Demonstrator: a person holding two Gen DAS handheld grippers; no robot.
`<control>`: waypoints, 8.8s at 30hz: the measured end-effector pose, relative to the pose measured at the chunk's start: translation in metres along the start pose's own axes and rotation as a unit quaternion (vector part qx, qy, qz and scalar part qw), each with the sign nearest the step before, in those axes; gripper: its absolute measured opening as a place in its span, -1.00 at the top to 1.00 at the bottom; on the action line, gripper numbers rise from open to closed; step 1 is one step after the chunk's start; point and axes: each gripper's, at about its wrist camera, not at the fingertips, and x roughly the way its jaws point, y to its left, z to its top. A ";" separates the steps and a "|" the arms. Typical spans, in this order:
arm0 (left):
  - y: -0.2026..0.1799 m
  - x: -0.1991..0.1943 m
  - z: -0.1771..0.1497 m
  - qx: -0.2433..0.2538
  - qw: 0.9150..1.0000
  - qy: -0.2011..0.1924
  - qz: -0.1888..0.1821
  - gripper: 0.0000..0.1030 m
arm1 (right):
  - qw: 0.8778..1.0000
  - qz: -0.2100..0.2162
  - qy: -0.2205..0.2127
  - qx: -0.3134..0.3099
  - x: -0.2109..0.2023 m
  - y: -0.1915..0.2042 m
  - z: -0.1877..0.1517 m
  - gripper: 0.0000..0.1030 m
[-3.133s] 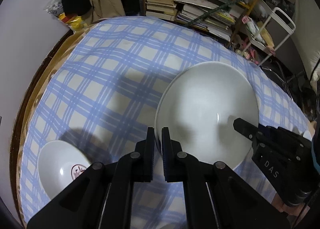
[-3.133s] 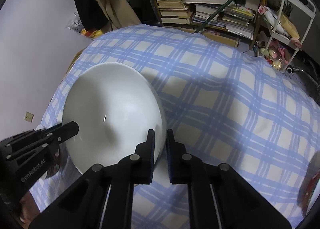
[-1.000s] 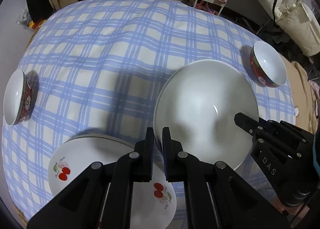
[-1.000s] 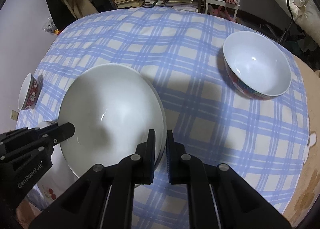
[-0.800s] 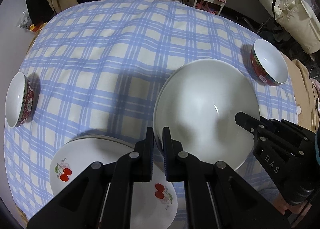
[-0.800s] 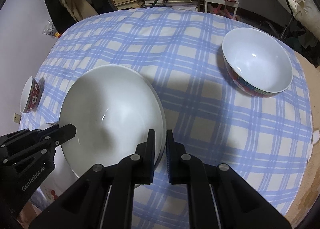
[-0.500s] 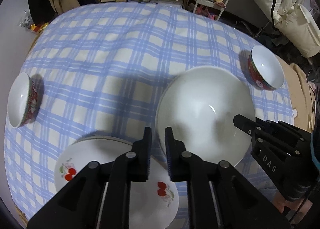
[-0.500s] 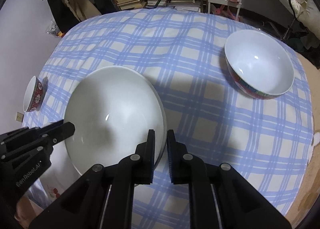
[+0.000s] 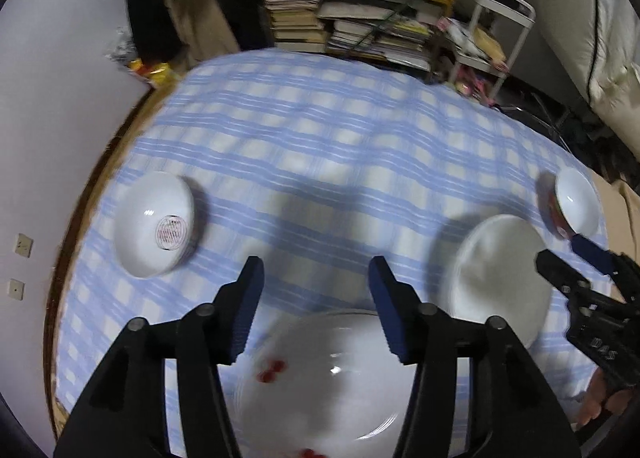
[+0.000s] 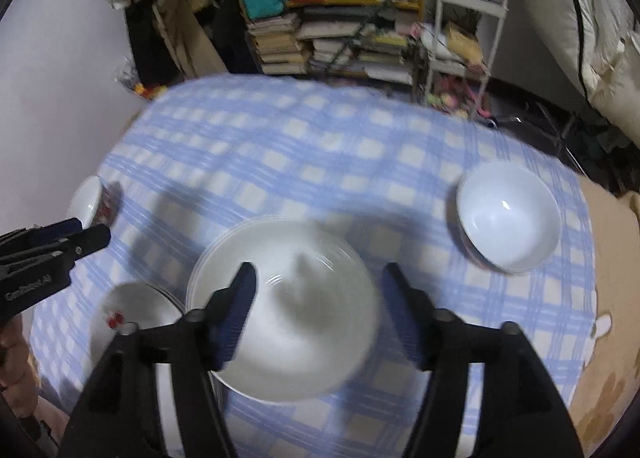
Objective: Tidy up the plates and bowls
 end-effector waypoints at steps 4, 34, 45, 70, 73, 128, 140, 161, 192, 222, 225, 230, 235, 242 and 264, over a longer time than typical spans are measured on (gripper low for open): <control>0.034 -0.001 0.005 -0.010 0.999 -0.009 0.031 -0.38 | 0.999 0.021 -0.017 -0.020 0.001 0.028 0.015 -0.74; 0.213 0.068 0.000 -0.141 0.988 -0.013 0.066 -0.62 | 0.989 0.093 0.003 -0.112 0.098 0.224 0.069 -0.97; 0.223 0.104 -0.001 -0.148 0.986 0.018 0.070 -0.62 | 0.986 0.095 0.027 -0.135 0.137 0.255 0.067 -0.97; 0.231 0.118 0.000 -0.195 0.978 0.049 -0.052 0.86 | 0.978 0.113 0.099 -0.142 0.174 0.284 0.054 0.20; 0.231 0.119 0.000 -0.196 0.978 0.051 -0.049 0.84 | 0.976 0.131 0.111 -0.134 0.174 0.283 0.052 0.56; 0.040 0.016 0.000 -0.016 0.998 -0.009 -0.062 0.78 | 0.993 0.067 0.038 -0.090 0.043 0.142 0.034 0.73; -0.032 0.002 -0.012 0.026 0.996 0.000 -0.084 0.77 | 0.998 0.025 0.023 -0.061 0.009 0.075 0.015 0.73; -0.091 0.018 -0.025 0.054 0.994 0.032 -0.093 0.77 | 0.998 0.035 0.032 0.029 0.013 0.006 -0.022 0.73; -0.111 0.037 -0.029 0.095 0.992 0.038 -0.072 0.77 | 0.998 0.020 0.037 0.047 0.034 -0.007 -0.039 0.72; -0.107 0.046 -0.031 0.065 0.995 0.046 -0.061 0.72 | 0.999 -0.033 0.000 0.014 0.029 -0.008 -0.038 0.78; -0.108 0.043 -0.030 0.068 0.995 0.043 -0.057 0.72 | 0.999 -0.023 -0.006 0.022 0.026 -0.010 -0.036 0.78; -0.108 0.033 -0.024 0.066 0.996 0.034 -0.042 0.68 | 0.999 -0.015 -0.008 0.044 0.021 -0.019 -0.034 0.78; -0.117 0.018 -0.011 0.078 0.996 0.015 -0.039 0.53 | 0.998 -0.010 -0.038 0.054 0.001 -0.032 -0.026 0.74; -0.149 -0.003 0.012 0.109 0.993 -0.028 -0.032 -0.23 | 0.993 -0.045 -0.079 0.081 -0.026 -0.074 -0.012 -0.33; -0.268 0.071 0.061 0.131 0.984 0.023 -0.121 -0.47 | 0.989 -0.105 -0.014 0.100 0.011 -0.197 0.011 -0.74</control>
